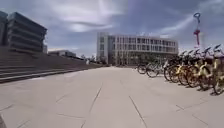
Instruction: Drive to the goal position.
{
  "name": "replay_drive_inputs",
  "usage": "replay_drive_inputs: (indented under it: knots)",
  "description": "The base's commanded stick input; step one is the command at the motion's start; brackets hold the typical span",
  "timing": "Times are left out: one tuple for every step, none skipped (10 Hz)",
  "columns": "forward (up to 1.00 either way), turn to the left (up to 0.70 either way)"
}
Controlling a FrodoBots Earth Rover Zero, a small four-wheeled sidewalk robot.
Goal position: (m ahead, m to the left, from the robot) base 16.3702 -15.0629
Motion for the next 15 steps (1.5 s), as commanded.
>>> replay_drive_inputs:
  knots:
    - [0.60, 0.00]
    - [0.60, 0.00]
    - [0.60, 0.00]
    - [0.60, 0.00]
    - [0.60, 0.00]
    - [0.60, 0.00]
    - [0.60, 0.00]
    - [0.60, 0.00]
    - [0.60, 0.00]
    - [0.60, 0.02]
    - [0.60, 0.08]
    - [0.60, 0.11]
    - [0.60, 0.12]
    - [0.60, 0.05]
    - [0.60, 0.00]
